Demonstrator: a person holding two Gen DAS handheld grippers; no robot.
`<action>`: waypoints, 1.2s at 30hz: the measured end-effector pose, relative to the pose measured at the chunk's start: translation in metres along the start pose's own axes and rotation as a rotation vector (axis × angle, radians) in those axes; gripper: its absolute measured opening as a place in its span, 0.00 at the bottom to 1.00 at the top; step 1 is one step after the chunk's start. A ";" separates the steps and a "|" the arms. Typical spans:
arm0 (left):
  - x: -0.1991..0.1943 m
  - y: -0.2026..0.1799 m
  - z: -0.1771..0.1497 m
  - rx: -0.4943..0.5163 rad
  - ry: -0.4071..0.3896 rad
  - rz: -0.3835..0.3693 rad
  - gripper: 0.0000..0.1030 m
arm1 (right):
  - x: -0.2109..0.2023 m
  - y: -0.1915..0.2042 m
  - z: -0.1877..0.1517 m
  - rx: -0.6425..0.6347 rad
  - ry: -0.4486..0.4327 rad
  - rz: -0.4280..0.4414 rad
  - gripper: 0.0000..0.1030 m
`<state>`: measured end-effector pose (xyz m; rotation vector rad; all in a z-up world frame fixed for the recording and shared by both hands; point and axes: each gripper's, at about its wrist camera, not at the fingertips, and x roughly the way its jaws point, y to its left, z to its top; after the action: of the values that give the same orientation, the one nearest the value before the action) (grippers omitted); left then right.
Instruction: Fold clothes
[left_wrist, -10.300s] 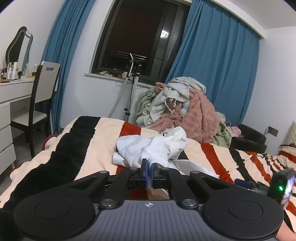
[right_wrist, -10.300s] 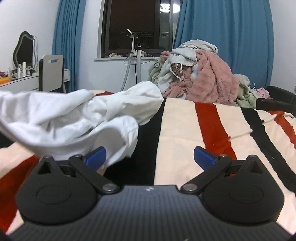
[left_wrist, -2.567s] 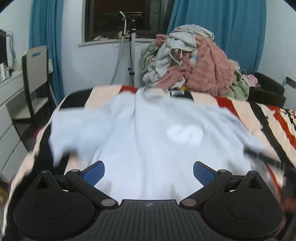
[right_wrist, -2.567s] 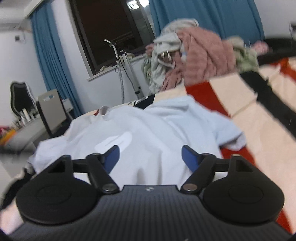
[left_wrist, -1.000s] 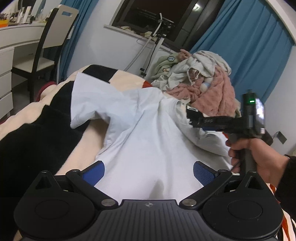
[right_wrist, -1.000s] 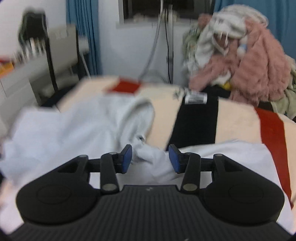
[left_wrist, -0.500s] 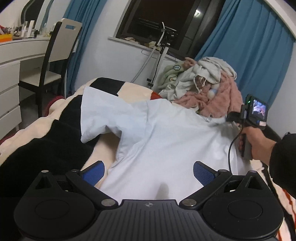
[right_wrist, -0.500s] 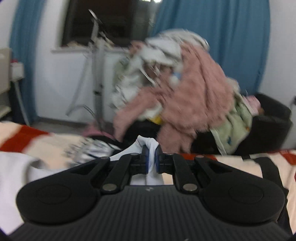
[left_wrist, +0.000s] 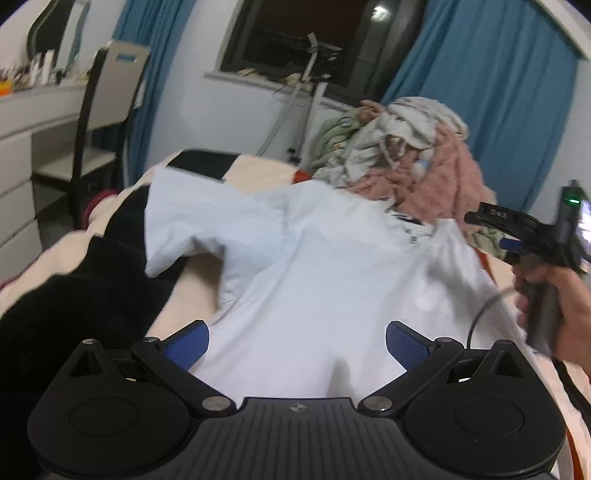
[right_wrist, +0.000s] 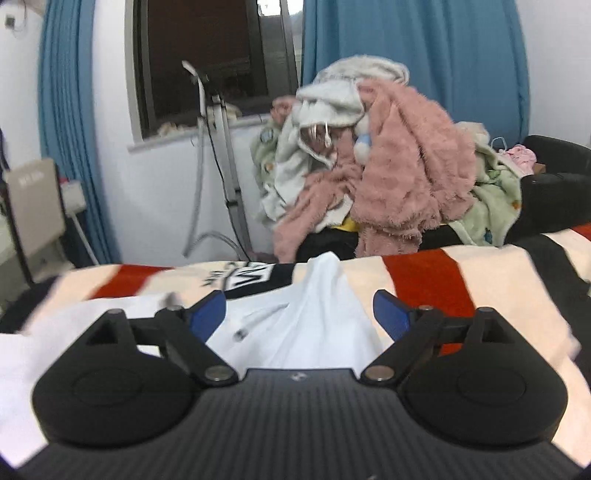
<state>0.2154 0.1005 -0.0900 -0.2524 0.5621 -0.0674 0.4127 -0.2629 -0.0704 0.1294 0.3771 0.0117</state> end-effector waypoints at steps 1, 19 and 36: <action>-0.007 -0.003 -0.001 0.007 -0.011 -0.009 1.00 | -0.023 0.002 -0.004 0.000 -0.012 0.011 0.85; -0.091 -0.053 -0.031 0.049 -0.022 -0.135 1.00 | -0.327 0.017 -0.100 0.061 -0.056 0.088 0.86; 0.077 0.077 0.030 -0.431 -0.078 0.117 0.94 | -0.266 0.006 -0.131 0.204 0.084 0.090 0.85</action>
<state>0.2960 0.1716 -0.1253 -0.6382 0.5088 0.1786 0.1171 -0.2498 -0.0922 0.3486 0.4556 0.0681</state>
